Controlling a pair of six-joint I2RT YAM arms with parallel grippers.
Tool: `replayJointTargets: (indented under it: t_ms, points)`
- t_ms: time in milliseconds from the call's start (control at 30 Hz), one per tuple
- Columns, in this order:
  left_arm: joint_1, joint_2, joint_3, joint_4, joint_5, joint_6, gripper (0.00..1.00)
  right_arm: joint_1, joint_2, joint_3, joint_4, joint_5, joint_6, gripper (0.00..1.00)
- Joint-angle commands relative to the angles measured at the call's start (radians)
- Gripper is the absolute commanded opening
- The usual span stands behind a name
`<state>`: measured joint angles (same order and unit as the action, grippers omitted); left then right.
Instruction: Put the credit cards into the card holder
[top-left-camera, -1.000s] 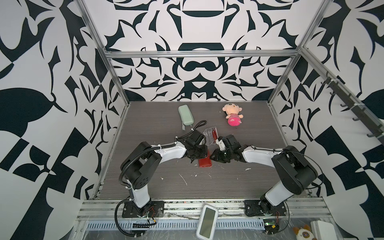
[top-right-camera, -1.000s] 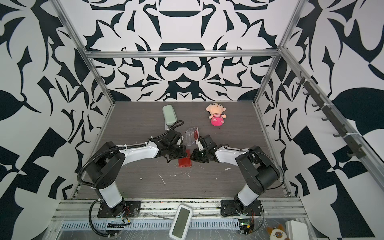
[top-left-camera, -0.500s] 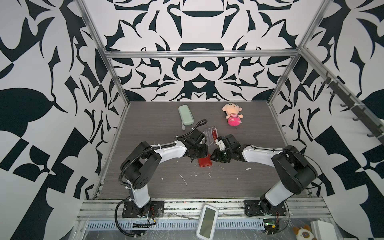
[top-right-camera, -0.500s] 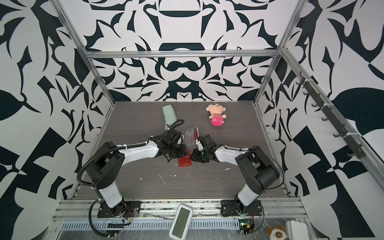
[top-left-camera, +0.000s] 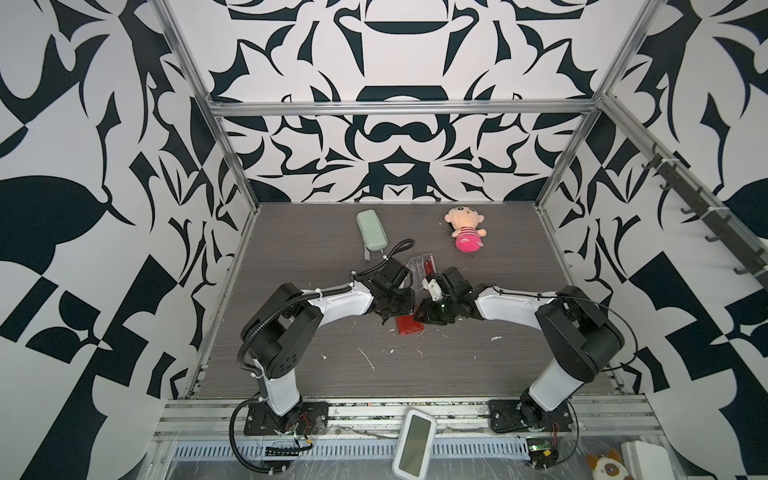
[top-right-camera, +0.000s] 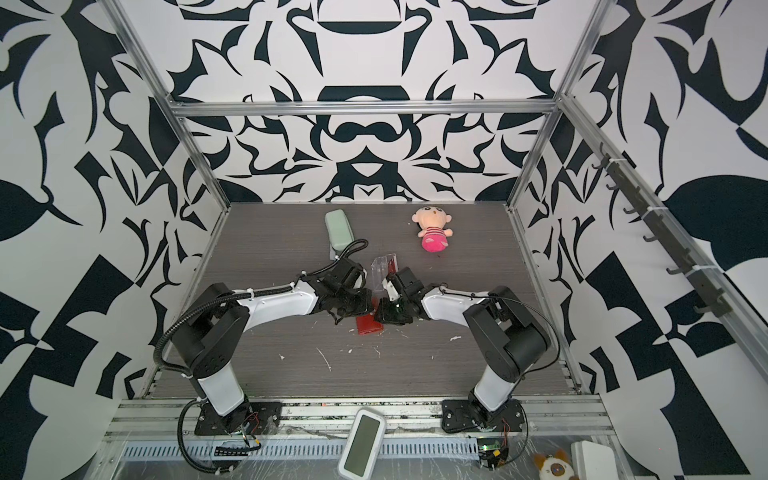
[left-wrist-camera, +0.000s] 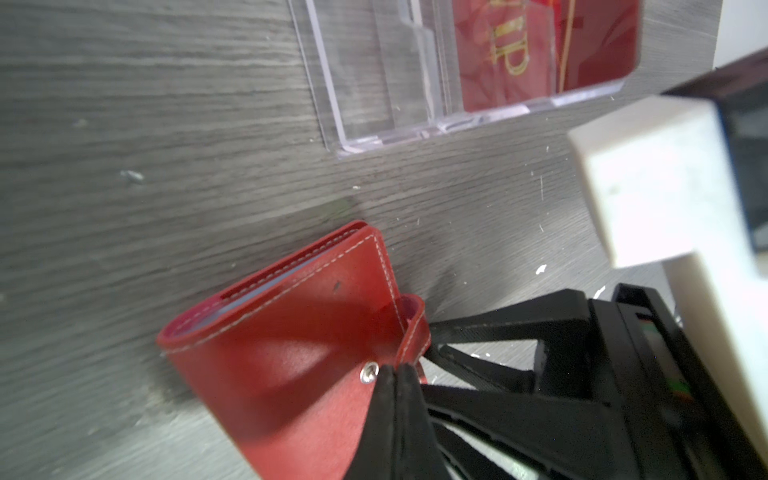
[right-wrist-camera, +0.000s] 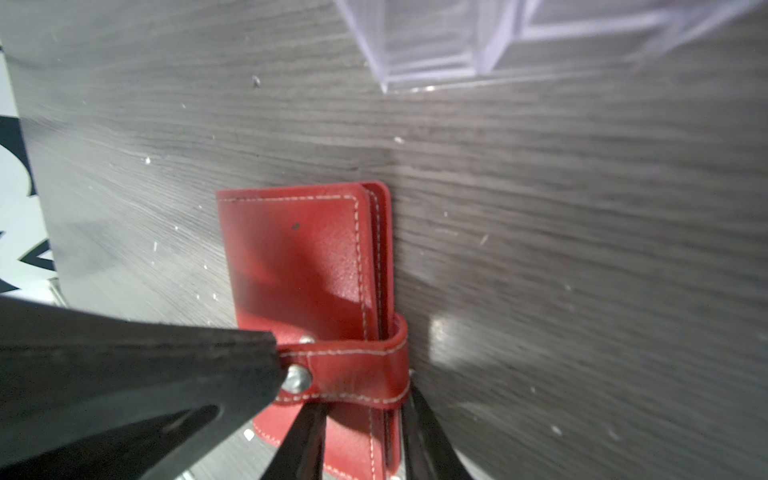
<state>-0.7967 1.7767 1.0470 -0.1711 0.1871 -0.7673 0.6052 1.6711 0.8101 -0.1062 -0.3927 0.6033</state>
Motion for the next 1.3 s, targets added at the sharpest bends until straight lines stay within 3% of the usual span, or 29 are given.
replayJointTargets:
  t_ms: [0, 933, 1267]
  points:
    - [0.006, 0.007, -0.013, -0.042, -0.019, -0.004, 0.0, 0.008, 0.02, 0.022, -0.089, 0.088, -0.022, 0.31]
    - [0.005, 0.049, -0.036, -0.044, -0.008, -0.03, 0.0, 0.019, 0.046, 0.054, -0.136, 0.121, -0.021, 0.29]
    - [0.005, 0.054, -0.042, -0.054, -0.02, -0.029, 0.0, 0.021, -0.083, 0.032, -0.09, 0.098, -0.023, 0.29]
